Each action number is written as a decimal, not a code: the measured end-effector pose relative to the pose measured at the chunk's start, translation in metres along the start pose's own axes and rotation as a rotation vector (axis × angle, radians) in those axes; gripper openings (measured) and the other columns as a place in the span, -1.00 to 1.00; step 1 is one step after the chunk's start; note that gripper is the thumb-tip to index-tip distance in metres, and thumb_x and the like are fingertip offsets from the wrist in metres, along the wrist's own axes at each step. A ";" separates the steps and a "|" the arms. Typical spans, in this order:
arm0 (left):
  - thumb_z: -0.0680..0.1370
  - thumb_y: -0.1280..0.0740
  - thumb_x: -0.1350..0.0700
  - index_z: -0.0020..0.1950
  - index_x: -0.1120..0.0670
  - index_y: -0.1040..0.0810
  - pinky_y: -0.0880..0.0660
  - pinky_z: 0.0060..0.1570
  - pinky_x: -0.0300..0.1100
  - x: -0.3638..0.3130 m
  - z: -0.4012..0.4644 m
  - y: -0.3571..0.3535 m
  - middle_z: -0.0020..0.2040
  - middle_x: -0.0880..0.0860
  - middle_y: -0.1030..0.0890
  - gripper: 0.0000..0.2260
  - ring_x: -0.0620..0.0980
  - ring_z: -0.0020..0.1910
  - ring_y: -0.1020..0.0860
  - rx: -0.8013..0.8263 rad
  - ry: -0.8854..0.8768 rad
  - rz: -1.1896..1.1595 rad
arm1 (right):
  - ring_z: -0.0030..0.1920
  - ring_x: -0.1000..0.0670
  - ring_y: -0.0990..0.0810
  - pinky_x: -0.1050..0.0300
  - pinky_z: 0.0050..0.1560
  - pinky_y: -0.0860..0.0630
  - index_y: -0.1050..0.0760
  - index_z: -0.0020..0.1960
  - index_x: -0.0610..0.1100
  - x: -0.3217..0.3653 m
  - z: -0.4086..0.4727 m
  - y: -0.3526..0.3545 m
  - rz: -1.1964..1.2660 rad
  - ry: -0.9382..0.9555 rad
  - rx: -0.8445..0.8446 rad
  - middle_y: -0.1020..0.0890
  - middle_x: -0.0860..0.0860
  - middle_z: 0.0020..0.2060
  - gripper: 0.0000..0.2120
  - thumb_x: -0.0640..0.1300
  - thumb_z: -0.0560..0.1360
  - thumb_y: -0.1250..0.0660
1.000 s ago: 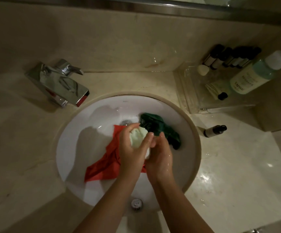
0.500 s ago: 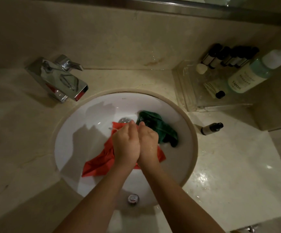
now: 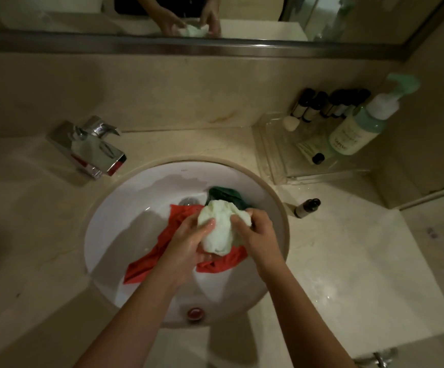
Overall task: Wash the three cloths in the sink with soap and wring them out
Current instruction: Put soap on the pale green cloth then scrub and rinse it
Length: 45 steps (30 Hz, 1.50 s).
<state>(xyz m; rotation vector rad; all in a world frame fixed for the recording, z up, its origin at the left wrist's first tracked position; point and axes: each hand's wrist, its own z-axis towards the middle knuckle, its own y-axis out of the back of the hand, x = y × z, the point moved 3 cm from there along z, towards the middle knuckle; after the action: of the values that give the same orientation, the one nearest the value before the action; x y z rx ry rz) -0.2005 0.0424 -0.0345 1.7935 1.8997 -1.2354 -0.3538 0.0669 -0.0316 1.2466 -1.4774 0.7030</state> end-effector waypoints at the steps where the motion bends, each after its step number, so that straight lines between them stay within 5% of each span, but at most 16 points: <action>1: 0.44 -0.46 0.00 0.25 0.03 -0.55 -0.55 0.10 0.21 0.001 -0.002 -0.004 0.16 0.13 -0.65 -0.60 0.14 0.14 -0.62 0.014 -0.007 0.046 | -0.21 0.03 -0.51 0.09 -0.19 -0.48 -0.45 -0.08 -0.31 0.005 -0.002 0.006 -0.001 -0.013 0.032 -0.54 -0.03 -0.27 -0.77 -0.13 0.54 -0.36; 4: 0.44 -0.43 -0.04 0.29 0.10 -0.54 -0.48 0.23 0.18 0.007 -0.009 -0.016 0.21 0.17 -0.62 -0.54 0.15 0.20 -0.59 0.072 -0.039 0.068 | -0.19 -0.01 -0.52 0.03 -0.15 -0.49 -0.41 -0.08 -0.36 0.021 -0.009 0.027 0.046 -0.011 0.072 -0.54 -0.11 -0.23 -0.74 -0.16 0.53 -0.37; 10: 0.34 -0.44 0.12 0.17 0.03 -0.57 -0.55 0.03 0.01 0.001 -0.024 -0.031 0.17 0.13 -0.64 -0.60 0.12 0.16 -0.61 -0.028 -0.178 -0.066 | -0.16 -0.08 -0.60 0.00 -0.12 -0.56 -0.48 -0.04 -0.27 0.028 -0.007 0.052 0.070 -0.103 0.120 -0.62 -0.16 -0.18 -0.85 -0.17 0.54 -0.35; 15: 0.30 -0.49 0.04 0.23 -0.05 -0.51 -0.57 0.01 -0.12 0.001 -0.036 -0.034 0.14 0.00 -0.66 -0.49 -0.01 0.15 -0.61 0.092 -0.145 -0.011 | -0.01 -0.16 -0.61 -0.04 0.03 -0.55 -0.50 0.00 -0.15 0.023 0.001 0.056 0.005 -0.176 0.084 -0.63 -0.15 -0.05 -0.83 -0.04 0.60 -0.25; 17: 0.39 -0.39 0.12 0.28 0.00 -0.48 -0.59 0.00 -0.13 0.000 -0.043 -0.040 0.16 0.06 -0.65 -0.55 0.02 0.13 -0.62 0.160 -0.126 -0.149 | 0.07 -0.11 -0.61 -0.02 0.12 -0.56 -0.52 0.06 -0.07 0.021 0.001 0.051 0.005 -0.212 0.107 -0.64 -0.10 0.01 -0.73 0.11 0.59 -0.23; 20: 0.34 -0.41 0.35 0.23 0.04 -0.52 -0.62 -0.11 -0.11 0.000 -0.047 -0.041 0.09 0.14 -0.66 -0.51 0.06 0.01 -0.66 0.090 -0.184 -0.139 | 0.19 -0.05 -0.60 -0.08 0.24 -0.51 -0.51 0.26 0.02 0.017 -0.002 0.048 0.062 -0.243 0.335 -0.63 -0.02 0.17 -0.33 0.46 0.37 -0.24; 24: 0.31 -0.49 0.35 0.19 0.15 -0.56 -0.60 -0.19 -0.10 -0.009 -0.050 -0.028 0.02 0.17 -0.68 -0.54 0.13 -0.01 -0.66 -0.003 -0.233 -0.093 | 0.06 -0.13 -0.67 -0.09 0.15 -0.58 -0.54 0.19 -0.16 0.018 -0.015 0.050 -0.007 -0.287 0.574 -0.70 -0.11 0.03 -0.49 0.07 0.34 -0.53; 28: 0.38 -0.37 0.27 0.10 -0.02 -0.58 -0.57 -0.33 -0.13 -0.020 -0.056 -0.009 -0.07 0.05 -0.68 -0.66 0.01 -0.15 -0.65 -0.031 -0.189 -0.128 | 0.03 -0.17 -0.68 -0.14 0.09 -0.60 -0.51 0.17 -0.23 0.026 -0.016 0.056 0.148 -0.299 0.457 -0.67 -0.20 0.05 -0.49 -0.09 0.30 -0.58; 32: 0.41 -0.41 0.10 0.21 -0.08 -0.53 -0.52 -0.03 0.00 -0.015 -0.051 0.006 0.06 0.07 -0.65 -0.63 0.05 -0.04 -0.61 -0.091 -0.151 -0.292 | 0.00 -0.17 -0.67 -0.02 -0.07 -0.63 -0.50 0.20 -0.22 0.046 -0.031 0.047 0.672 -0.308 0.538 -0.65 -0.24 0.03 -0.35 -0.13 0.19 -0.65; 35: 0.31 -0.54 -0.10 0.21 0.01 -0.63 -0.45 0.26 0.06 0.003 -0.046 -0.005 0.26 0.13 -0.59 -0.50 0.07 0.15 -0.60 -0.011 -0.005 -0.355 | 0.01 -0.17 -0.67 -0.02 -0.06 -0.62 -0.46 0.28 -0.24 0.061 -0.040 0.026 0.833 -0.268 0.631 -0.65 -0.23 0.03 -0.27 -0.15 0.19 -0.65; 40: 0.44 -0.26 -0.27 0.10 0.06 -0.70 -0.48 0.15 0.02 0.021 -0.052 -0.007 0.17 0.14 -0.65 -0.51 0.09 0.13 -0.63 0.043 0.139 -0.289 | 0.08 -0.18 -0.63 -0.08 0.06 -0.59 -0.42 0.32 -0.20 0.070 -0.031 0.027 0.932 -0.219 0.657 -0.61 -0.21 0.09 -0.35 -0.20 0.29 -0.58; 45: 0.07 -0.70 -0.08 0.21 0.16 -0.61 -0.62 -0.04 -0.01 0.003 -0.058 0.032 0.18 0.22 -0.62 -0.23 0.14 0.11 -0.63 0.101 -0.110 -0.316 | 0.11 -0.19 -0.62 -0.04 -0.04 -0.62 -0.31 0.46 -0.04 0.060 -0.020 0.052 0.626 -0.239 0.467 -0.60 -0.17 0.17 -0.33 -0.42 0.41 -0.34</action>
<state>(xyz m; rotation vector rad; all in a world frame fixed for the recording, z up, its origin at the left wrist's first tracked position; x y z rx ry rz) -0.1508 0.0818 -0.0139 1.4723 2.1500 -1.5240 -0.3916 0.0798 0.0399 1.2341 -2.0071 1.4153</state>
